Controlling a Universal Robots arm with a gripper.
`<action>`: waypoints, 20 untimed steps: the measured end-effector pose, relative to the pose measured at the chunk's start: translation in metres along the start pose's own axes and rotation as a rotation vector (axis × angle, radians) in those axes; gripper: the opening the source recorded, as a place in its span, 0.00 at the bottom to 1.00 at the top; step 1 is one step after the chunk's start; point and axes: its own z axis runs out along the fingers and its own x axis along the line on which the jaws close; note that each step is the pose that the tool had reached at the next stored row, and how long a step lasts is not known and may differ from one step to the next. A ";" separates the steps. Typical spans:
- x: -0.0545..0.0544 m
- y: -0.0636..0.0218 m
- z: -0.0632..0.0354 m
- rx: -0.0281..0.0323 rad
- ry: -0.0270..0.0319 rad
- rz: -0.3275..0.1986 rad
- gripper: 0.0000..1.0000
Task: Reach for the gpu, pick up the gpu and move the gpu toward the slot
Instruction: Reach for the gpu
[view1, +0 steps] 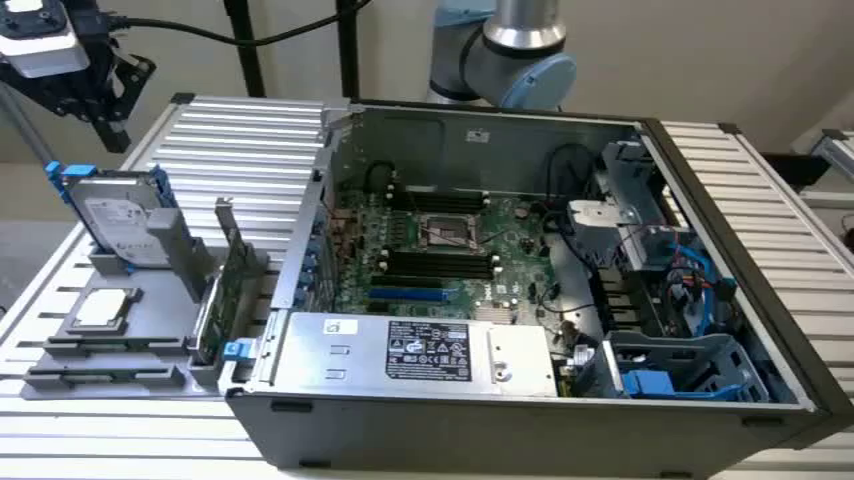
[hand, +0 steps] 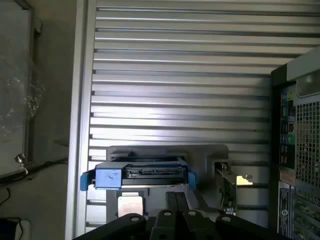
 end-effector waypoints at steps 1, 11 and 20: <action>0.000 0.0000 0.0000 0.0000 0.0000 0.000 0.11; 0.000 0.0000 0.0000 0.0000 -0.0001 0.000 0.11; -0.028 -0.0053 0.0000 0.0000 0.0006 0.000 0.11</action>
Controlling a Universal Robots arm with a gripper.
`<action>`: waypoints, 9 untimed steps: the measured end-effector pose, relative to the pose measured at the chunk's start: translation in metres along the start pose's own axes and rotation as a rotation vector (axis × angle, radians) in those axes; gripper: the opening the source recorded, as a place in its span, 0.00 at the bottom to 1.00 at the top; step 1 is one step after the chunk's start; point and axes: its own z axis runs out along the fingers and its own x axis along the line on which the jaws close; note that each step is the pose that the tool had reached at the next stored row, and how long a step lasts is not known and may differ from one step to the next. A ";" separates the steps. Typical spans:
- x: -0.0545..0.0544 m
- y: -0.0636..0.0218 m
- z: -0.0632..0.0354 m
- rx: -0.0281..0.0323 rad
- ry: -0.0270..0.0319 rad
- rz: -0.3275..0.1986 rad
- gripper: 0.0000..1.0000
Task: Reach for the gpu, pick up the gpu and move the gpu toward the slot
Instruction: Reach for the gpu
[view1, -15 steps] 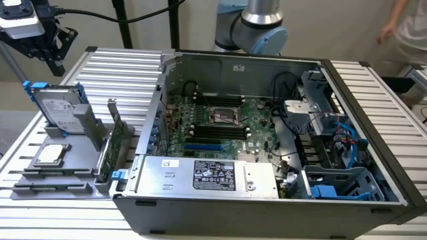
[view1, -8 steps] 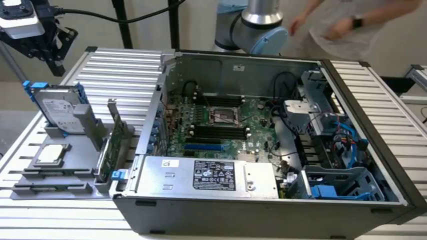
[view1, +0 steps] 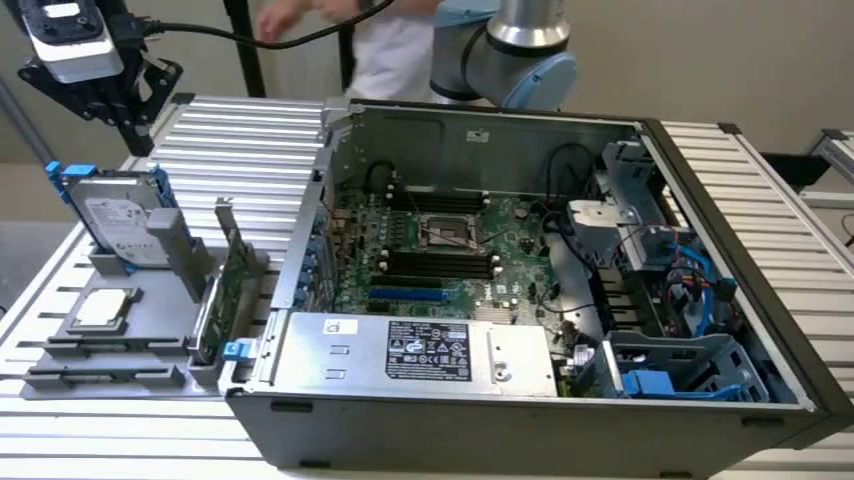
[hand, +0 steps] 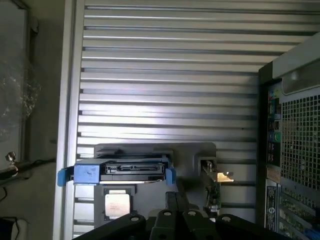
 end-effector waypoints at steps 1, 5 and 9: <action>-0.005 -0.0014 0.0001 0.0000 0.0000 0.000 0.11; -0.022 -0.0091 0.0015 0.0000 0.0000 0.000 0.11; -0.030 -0.0198 0.0044 0.0001 0.0001 0.000 0.11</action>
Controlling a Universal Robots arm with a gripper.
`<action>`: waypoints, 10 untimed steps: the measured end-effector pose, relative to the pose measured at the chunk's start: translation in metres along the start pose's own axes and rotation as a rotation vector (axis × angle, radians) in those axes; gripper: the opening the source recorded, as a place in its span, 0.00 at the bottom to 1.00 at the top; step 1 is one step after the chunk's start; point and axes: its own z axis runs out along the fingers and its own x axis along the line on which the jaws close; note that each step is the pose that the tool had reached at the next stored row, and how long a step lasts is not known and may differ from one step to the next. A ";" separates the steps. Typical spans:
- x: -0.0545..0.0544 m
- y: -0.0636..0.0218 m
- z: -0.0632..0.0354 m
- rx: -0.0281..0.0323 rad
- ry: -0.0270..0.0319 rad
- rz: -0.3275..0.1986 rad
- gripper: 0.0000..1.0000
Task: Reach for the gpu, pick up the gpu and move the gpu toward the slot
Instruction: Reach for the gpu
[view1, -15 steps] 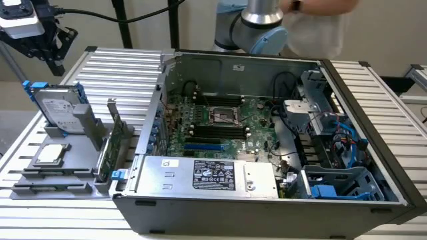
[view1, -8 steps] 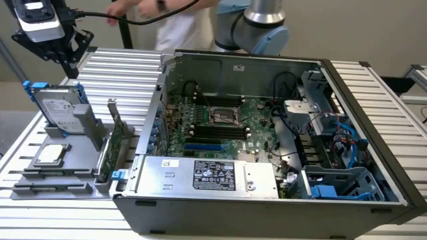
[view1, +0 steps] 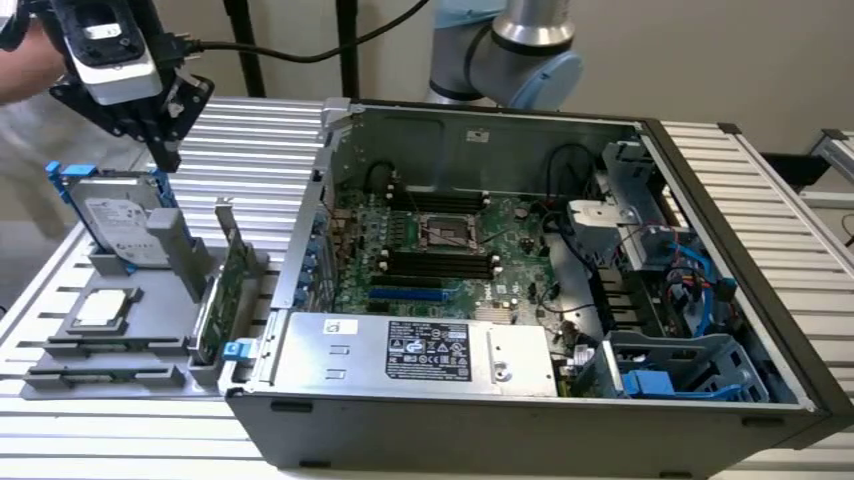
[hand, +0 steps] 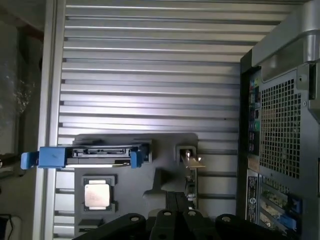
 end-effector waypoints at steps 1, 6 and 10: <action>-0.001 -0.0031 0.0010 -0.0001 -0.0002 0.000 0.11; -0.007 -0.0183 0.0058 -0.0001 -0.0006 0.000 0.11; -0.012 -0.0304 0.0095 -0.0001 -0.0009 0.000 0.11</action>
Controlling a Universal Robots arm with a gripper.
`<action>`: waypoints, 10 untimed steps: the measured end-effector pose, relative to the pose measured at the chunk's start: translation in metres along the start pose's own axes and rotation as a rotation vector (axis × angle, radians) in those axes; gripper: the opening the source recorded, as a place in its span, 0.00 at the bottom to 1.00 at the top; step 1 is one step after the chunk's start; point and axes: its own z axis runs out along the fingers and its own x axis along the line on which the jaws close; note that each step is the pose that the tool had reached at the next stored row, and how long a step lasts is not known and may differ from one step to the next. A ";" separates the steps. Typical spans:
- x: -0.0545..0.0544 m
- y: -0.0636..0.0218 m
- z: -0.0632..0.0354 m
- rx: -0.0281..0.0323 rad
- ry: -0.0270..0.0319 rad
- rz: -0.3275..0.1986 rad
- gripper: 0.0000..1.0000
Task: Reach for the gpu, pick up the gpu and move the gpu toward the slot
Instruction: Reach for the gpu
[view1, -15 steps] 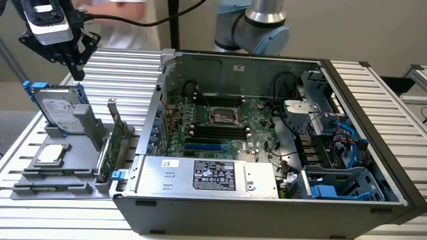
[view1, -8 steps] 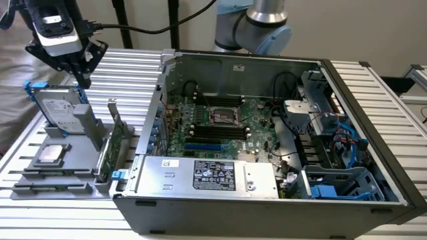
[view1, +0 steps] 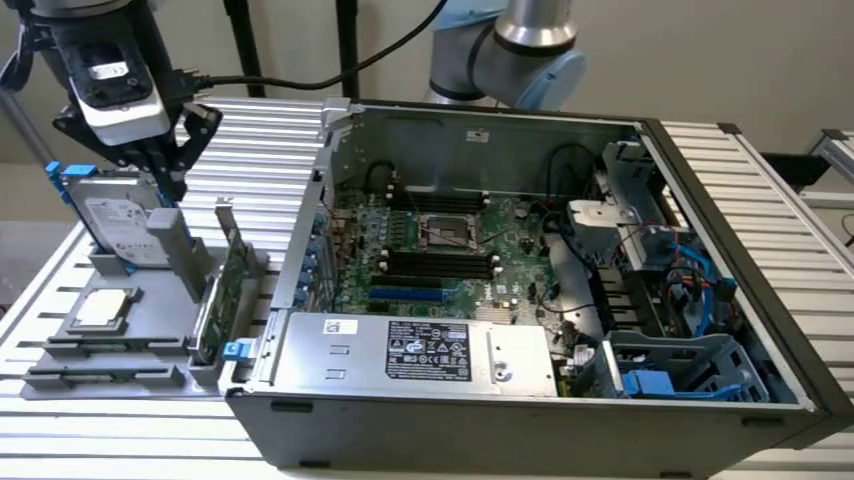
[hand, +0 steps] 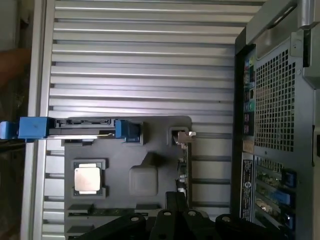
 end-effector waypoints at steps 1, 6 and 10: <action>-0.001 -0.0029 0.0008 0.0000 0.0000 0.000 0.11; -0.012 -0.0141 0.0042 0.0003 0.0000 0.000 0.11; -0.014 -0.0144 0.0044 0.0002 0.0005 0.000 0.11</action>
